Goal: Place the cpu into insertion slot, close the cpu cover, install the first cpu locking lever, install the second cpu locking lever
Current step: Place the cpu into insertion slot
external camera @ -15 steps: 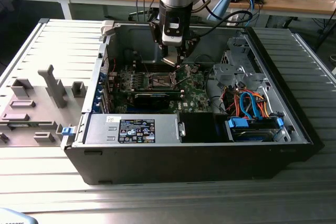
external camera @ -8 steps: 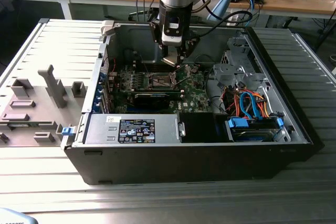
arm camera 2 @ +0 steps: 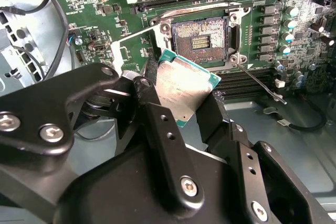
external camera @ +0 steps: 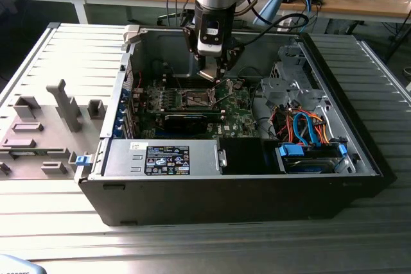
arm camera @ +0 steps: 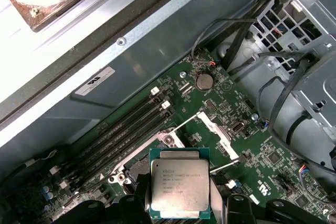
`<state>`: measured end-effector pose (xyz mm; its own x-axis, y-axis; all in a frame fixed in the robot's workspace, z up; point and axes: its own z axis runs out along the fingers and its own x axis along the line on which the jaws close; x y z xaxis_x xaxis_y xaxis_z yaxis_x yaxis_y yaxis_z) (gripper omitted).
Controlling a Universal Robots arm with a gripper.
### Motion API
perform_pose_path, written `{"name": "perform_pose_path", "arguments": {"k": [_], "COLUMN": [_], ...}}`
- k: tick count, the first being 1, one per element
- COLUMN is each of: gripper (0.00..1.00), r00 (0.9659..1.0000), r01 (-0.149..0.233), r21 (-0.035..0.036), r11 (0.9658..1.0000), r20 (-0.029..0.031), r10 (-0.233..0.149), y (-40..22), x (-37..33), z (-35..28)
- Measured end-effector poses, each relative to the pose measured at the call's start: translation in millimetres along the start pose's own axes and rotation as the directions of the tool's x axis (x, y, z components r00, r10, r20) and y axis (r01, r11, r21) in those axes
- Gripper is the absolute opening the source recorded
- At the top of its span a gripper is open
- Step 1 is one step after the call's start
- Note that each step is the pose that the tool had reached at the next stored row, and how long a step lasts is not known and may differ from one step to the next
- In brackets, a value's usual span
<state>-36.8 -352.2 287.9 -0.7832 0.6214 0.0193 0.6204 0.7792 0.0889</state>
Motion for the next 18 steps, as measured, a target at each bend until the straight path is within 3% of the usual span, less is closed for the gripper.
{"name": "perform_pose_path", "arguments": {"k": [18], "gripper": [0.54], "r00": [0.9998], "r01": [-0.020], "r21": [-0.0004], "r11": [0.9998], "r20": [0.0017], "r10": [0.020], "y": [0.0], "x": [0.0], "z": [0.5]}}
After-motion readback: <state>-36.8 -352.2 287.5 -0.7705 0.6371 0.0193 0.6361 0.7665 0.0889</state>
